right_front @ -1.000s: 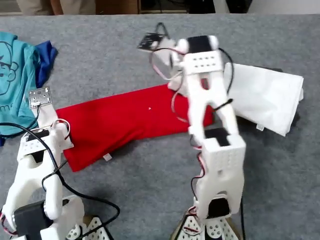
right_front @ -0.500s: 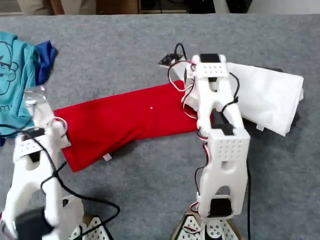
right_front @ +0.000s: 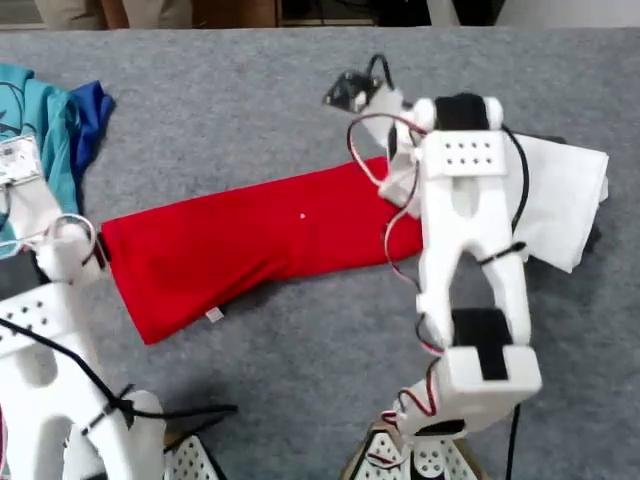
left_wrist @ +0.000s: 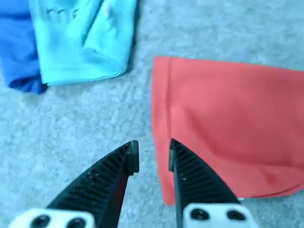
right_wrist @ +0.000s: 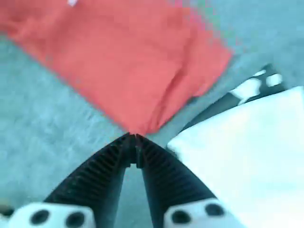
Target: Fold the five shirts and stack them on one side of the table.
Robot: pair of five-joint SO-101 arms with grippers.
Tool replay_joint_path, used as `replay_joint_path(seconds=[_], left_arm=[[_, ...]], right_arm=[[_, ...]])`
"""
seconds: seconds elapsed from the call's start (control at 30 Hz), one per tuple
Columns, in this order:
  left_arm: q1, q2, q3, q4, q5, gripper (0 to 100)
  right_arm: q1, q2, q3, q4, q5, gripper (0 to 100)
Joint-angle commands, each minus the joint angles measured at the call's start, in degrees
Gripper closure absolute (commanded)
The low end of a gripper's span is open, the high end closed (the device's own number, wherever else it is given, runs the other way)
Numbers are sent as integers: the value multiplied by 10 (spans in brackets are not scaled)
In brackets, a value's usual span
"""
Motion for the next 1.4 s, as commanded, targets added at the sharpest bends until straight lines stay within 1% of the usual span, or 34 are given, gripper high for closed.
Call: replay_joint_path(seconds=[0.0,0.17,0.27,0.4,0.57,0.77,0.9,1.03,1.1,1.23,1.37], left_arm=[[-18,56,-55,9,-1,870],[-23,159,-62,-4,1,793],[-22,217,-60,-19,-4,790],[-24,281,-57,-64,0,791],[-45,356,-56,-113,0,791],[-24,442,-62,-135,-1,791],[-9,447,-62,-131,-1,791],[-11,436,-69,-128,-1,791],[-14,419,-69,-124,-1,791],[-18,356,-78,-80,-1,791],[-16,321,-67,-88,1,791]], right_arm=[[11,-70,88,-10,26,996],[7,-144,167,-16,39,996],[8,-161,189,-11,38,996],[7,-167,208,4,34,996],[7,-167,206,4,15,996],[6,-167,206,1,17,996],[6,-167,208,1,18,996],[6,-167,208,1,18,996],[6,-165,208,1,18,996],[6,-163,208,0,18,996],[6,-163,208,0,18,996]])
